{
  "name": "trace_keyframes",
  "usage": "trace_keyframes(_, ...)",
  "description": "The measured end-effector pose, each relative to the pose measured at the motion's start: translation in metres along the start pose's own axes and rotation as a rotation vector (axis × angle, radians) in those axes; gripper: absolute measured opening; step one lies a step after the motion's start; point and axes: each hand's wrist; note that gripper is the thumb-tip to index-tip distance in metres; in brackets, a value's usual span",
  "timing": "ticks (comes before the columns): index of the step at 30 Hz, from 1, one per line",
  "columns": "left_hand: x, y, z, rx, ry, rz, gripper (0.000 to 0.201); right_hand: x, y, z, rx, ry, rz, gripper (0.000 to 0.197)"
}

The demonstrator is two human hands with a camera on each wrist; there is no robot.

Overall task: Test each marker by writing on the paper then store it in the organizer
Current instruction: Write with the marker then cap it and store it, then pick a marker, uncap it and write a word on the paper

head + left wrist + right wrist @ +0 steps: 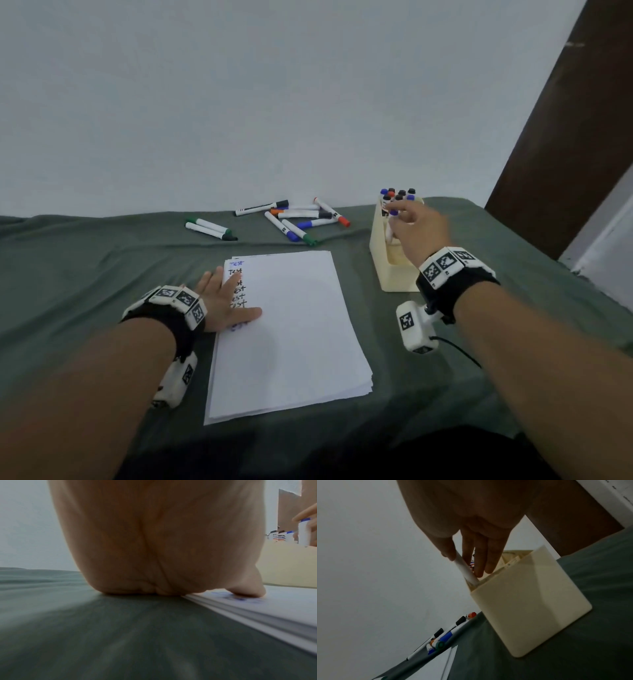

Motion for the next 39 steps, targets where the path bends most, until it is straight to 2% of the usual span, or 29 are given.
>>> trace_keyframes(2, 0.0, -0.001, 0.0, 0.003, -0.001, -0.003, 0.104, 0.001, -0.003, 0.0, 0.021, -0.044, -0.003, 0.033)
trace_keyframes(4, -0.001, -0.002, 0.002, 0.005, 0.001, -0.006, 0.106, 0.004, -0.007, 0.006, 0.059, -0.014, -0.081, 0.037)
trace_keyframes(6, -0.003, -0.003, 0.004, 0.007, 0.004, -0.004, 0.107, 0.008, -0.015, 0.016, 0.176, 0.154, -0.202, 0.042)
trace_keyframes(8, -0.005, -0.004, 0.006, 0.009, 0.004, 0.005, 0.109, 0.019, -0.028, 0.028, 0.243, 0.344, -0.236, 0.048)
trace_keyframes(10, -0.006, -0.004, 0.008, 0.004, 0.004, 0.015, 0.111, 0.029, -0.047, 0.041, 0.262, 0.457, -0.109, 0.053)
trace_keyframes(12, -0.007, -0.004, 0.008, 0.0, 0.007, 0.021, 0.112, 0.036, -0.07, 0.054, 0.313, 0.491, 0.141, 0.056)
trace_keyframes(15, -0.006, -0.004, 0.006, 0.0, 0.01, 0.018, 0.112, 0.039, -0.103, 0.062, 0.552, 0.443, 0.502, 0.066)
trace_keyframes(17, -0.006, -0.003, 0.006, -0.001, 0.01, 0.021, 0.111, 0.039, -0.122, 0.058, 0.755, 0.359, 0.646, 0.077)
trace_keyframes(19, -0.005, -0.002, 0.005, -0.008, 0.009, 0.034, 0.111, 0.039, -0.138, 0.049, 0.892, 0.309, 0.71, 0.084)
trace_keyframes(22, -0.003, -0.001, 0.004, -0.016, 0.005, 0.047, 0.11, 0.04, -0.156, 0.03, 1.019, 0.327, 0.722, 0.089)
trace_keyframes(29, -0.001, 0.009, 0.007, -0.048, -0.035, 0.065, 0.107, 0.038, -0.168, 0.016, 1.04, 0.335, 0.733, 0.095)
trace_keyframes(31, -0.009, 0.024, 0.013, -0.067, -0.06, -0.029, 0.096, 0.039, -0.167, 0.017, 1.015, 0.33, 0.737, 0.093)
trace_keyframes(34, -0.033, 0.055, 0.028, -0.055, -0.088, -0.206, 0.067, 0.039, -0.165, 0.018, 0.977, 0.316, 0.75, 0.09)
trace_keyframes(37, -0.058, 0.078, 0.047, -0.117, -0.102, -0.263, 0.043, 0.037, -0.163, 0.019, 0.96, 0.301, 0.773, 0.088)
trace_keyframes(39, -0.07, 0.089, 0.057, -0.17, -0.116, -0.278, 0.034, 0.036, -0.163, 0.02, 0.946, 0.286, 0.786, 0.087)
Point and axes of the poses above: each hand's wrist, its own x-axis away from the middle knuckle, its own y-axis out of the back of the hand, z = x × y, and after that the axes turned 15 degrees about -y, right-handed
